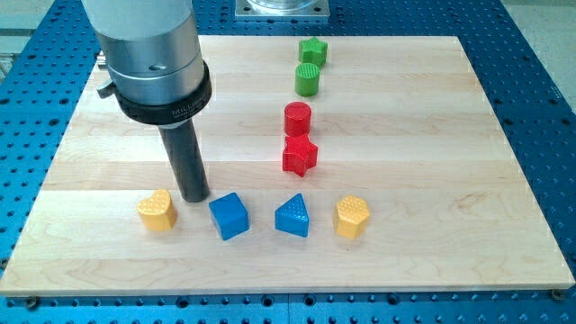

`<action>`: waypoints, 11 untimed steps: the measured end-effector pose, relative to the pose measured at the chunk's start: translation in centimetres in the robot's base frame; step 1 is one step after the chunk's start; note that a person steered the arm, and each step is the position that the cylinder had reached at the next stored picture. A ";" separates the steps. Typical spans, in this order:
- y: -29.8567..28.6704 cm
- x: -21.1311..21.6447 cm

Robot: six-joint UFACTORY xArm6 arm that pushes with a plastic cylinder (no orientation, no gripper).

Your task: Move the green circle to the bottom right of the green star

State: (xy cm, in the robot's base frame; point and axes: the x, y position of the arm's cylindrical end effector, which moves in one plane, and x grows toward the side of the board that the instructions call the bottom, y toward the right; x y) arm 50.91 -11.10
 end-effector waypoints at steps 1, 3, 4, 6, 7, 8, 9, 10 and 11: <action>0.0 0.1; -0.1 0.2; -0.1 0.2; -1.0 1.0; -0.3 -4.2; 2.7 -10.1; 7.3 -17.5; 9.3 -21.7; 9.3 -22.0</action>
